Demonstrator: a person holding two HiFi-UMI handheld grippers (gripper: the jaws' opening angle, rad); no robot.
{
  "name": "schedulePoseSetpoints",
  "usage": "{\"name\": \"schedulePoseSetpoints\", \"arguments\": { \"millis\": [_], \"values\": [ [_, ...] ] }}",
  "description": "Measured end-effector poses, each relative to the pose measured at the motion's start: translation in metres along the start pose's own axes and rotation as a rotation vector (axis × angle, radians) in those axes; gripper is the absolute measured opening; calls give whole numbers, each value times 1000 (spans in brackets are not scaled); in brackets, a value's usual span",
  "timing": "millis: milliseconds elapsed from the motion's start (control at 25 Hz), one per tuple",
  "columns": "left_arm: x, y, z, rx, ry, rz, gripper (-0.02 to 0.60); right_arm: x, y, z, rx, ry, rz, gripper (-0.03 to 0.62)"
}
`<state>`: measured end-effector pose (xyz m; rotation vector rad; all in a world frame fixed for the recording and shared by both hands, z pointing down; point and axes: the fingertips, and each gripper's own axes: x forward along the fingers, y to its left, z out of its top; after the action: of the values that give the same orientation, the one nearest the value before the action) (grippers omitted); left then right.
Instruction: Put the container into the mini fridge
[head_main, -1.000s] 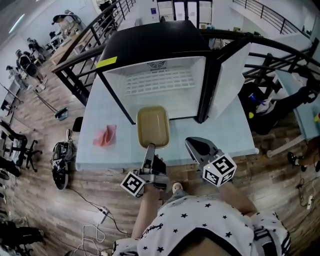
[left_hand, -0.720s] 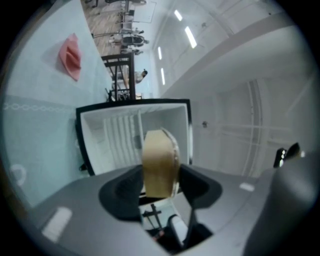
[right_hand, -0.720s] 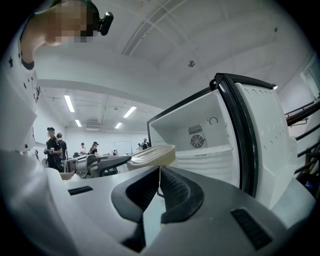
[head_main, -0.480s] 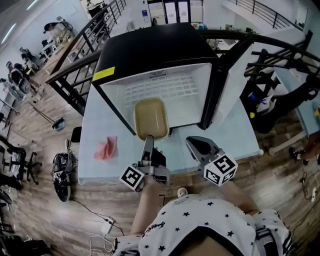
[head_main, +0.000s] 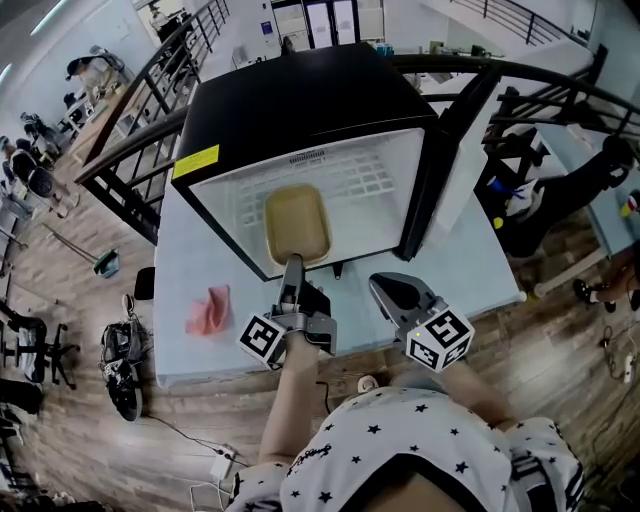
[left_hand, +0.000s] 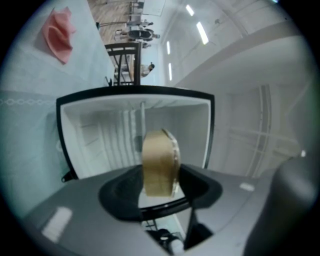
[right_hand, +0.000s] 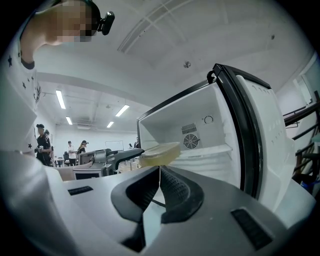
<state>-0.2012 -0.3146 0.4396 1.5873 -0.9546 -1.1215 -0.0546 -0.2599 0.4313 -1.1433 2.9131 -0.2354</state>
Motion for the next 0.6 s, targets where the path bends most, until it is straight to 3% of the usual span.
{"name": "schedulePoseSetpoints", "arguments": {
  "millis": [320, 600],
  "values": [
    [32, 4, 1, -46, 7, -7, 225, -2, -9, -1, 5, 18, -46, 21],
    [56, 9, 3, -52, -15, -2, 225, 11, -19, -1, 1, 19, -18, 21]
  ]
}}
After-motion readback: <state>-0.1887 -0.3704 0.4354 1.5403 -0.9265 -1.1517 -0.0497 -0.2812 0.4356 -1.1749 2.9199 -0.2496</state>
